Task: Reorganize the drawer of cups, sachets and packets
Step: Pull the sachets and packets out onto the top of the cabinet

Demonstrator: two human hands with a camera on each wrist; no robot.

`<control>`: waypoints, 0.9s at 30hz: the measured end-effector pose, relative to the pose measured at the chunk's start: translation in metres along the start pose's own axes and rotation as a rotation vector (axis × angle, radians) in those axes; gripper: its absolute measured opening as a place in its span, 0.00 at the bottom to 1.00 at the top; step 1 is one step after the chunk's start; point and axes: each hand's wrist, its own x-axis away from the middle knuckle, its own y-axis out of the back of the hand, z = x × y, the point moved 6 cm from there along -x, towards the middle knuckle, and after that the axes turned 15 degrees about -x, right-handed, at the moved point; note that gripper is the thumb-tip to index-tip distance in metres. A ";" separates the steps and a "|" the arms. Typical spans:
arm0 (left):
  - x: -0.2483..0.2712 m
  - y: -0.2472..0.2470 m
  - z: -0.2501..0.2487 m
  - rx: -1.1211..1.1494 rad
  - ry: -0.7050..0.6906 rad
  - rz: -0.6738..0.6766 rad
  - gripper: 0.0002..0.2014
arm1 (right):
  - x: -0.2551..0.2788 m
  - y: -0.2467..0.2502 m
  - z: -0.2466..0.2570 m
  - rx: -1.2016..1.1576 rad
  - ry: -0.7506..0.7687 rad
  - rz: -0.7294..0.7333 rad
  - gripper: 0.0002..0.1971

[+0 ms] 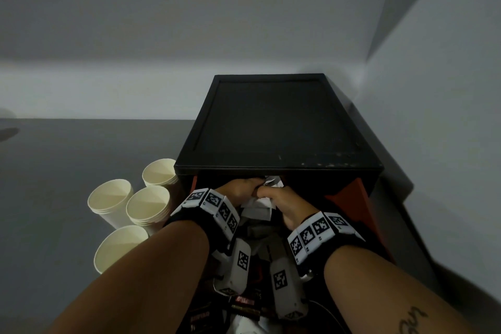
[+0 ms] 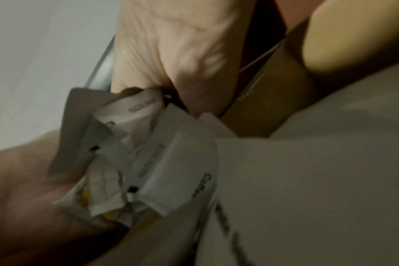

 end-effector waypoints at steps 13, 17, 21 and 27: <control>0.069 0.000 -0.017 -0.038 -0.047 0.018 0.16 | 0.051 -0.010 0.006 -0.269 -0.088 0.080 0.06; 0.104 -0.001 -0.015 -0.067 -0.065 0.003 0.16 | 0.078 -0.021 0.010 -0.189 -0.081 0.146 0.05; 0.138 -0.004 -0.005 -0.176 -0.058 -0.073 0.17 | 0.114 -0.027 0.010 -0.052 -0.092 0.234 0.08; 0.184 -0.025 0.033 -0.268 0.092 0.127 0.22 | 0.153 -0.024 -0.019 0.300 -0.224 0.284 0.12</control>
